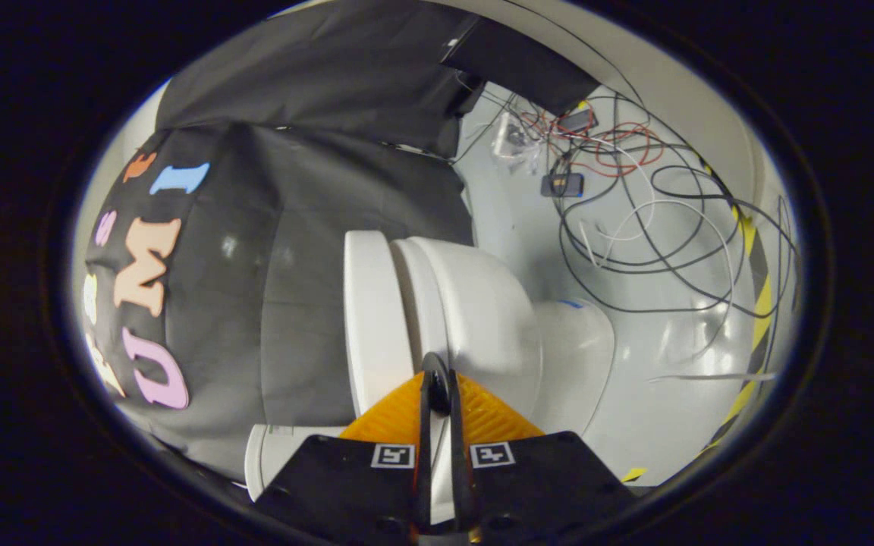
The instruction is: Open the toilet lid.
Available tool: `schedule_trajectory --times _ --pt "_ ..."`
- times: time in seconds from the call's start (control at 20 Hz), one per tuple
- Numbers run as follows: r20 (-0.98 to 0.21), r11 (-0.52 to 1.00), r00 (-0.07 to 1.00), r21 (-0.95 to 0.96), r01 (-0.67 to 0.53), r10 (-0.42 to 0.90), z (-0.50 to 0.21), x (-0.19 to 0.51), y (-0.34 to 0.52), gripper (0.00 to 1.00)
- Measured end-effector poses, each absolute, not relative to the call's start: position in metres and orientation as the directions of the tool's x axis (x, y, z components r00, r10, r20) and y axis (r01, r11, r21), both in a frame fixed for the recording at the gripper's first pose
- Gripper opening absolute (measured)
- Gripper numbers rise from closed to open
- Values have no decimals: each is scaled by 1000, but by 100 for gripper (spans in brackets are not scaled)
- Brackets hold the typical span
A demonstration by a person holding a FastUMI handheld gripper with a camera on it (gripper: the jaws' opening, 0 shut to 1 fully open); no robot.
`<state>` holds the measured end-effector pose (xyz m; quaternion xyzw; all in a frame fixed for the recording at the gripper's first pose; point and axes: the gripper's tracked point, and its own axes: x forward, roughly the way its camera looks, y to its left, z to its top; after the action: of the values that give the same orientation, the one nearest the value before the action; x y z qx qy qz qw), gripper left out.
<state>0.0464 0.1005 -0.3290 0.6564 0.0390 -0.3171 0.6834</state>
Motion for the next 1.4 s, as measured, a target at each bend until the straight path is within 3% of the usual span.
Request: schedule_trajectory --times 0.4,0.8,1.15,1.4 --pt "-366 159 835 873 461 -410 -282 49 101 10" --pt "-185 527 908 764 373 -375 -176 70 125 10" --pt "-114 808 959 517 281 -260 -90 104 191 10" --pt "-53 925 993 362 114 -102 -49 135 256 16"
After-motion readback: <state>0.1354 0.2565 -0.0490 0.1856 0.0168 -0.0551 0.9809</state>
